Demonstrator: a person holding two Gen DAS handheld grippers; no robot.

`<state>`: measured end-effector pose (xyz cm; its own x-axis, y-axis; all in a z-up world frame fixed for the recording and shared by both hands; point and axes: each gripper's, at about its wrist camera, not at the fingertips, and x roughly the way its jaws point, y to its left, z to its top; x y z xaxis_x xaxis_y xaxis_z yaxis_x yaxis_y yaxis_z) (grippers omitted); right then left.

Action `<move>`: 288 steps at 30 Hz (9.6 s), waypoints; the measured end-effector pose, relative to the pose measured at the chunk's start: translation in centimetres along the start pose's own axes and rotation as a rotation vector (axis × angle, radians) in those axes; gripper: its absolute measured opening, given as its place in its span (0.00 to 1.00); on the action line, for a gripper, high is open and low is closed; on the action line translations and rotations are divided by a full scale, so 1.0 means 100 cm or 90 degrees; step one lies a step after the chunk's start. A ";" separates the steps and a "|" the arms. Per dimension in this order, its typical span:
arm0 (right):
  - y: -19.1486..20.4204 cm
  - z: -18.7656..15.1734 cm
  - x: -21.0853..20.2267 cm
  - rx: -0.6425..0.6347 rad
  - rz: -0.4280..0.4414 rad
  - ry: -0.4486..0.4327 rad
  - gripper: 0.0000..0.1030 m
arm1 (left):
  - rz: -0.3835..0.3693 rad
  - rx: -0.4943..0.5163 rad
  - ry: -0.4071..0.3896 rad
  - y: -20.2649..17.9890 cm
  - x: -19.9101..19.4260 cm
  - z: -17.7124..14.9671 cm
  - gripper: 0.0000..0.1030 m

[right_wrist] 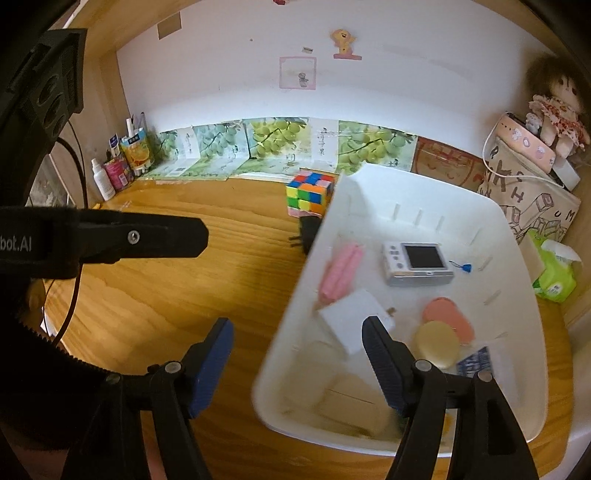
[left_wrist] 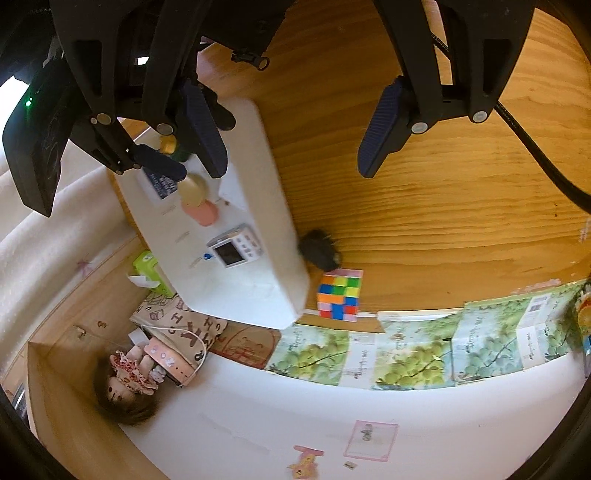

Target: Organize rigid objects

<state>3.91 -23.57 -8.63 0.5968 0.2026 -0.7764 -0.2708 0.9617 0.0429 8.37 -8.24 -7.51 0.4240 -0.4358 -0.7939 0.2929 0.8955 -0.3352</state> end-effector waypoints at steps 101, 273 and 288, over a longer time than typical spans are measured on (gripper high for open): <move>0.030 0.068 0.177 0.470 -0.354 -0.076 0.79 | 0.022 0.528 0.179 0.008 0.191 0.160 0.81; -0.187 -0.050 -0.038 0.123 0.075 0.020 0.62 | 0.104 0.017 -0.110 -0.159 0.020 -0.009 0.53; -0.152 -0.045 -0.027 0.172 0.073 0.047 0.69 | 0.136 -0.022 -0.005 -0.120 0.024 -0.030 0.54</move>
<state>3.02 -39.60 -10.01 0.5143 0.3076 -0.8005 -0.1165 0.9498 0.2902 3.28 -19.71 -6.91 0.4802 -0.2357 -0.8449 0.1652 0.9703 -0.1767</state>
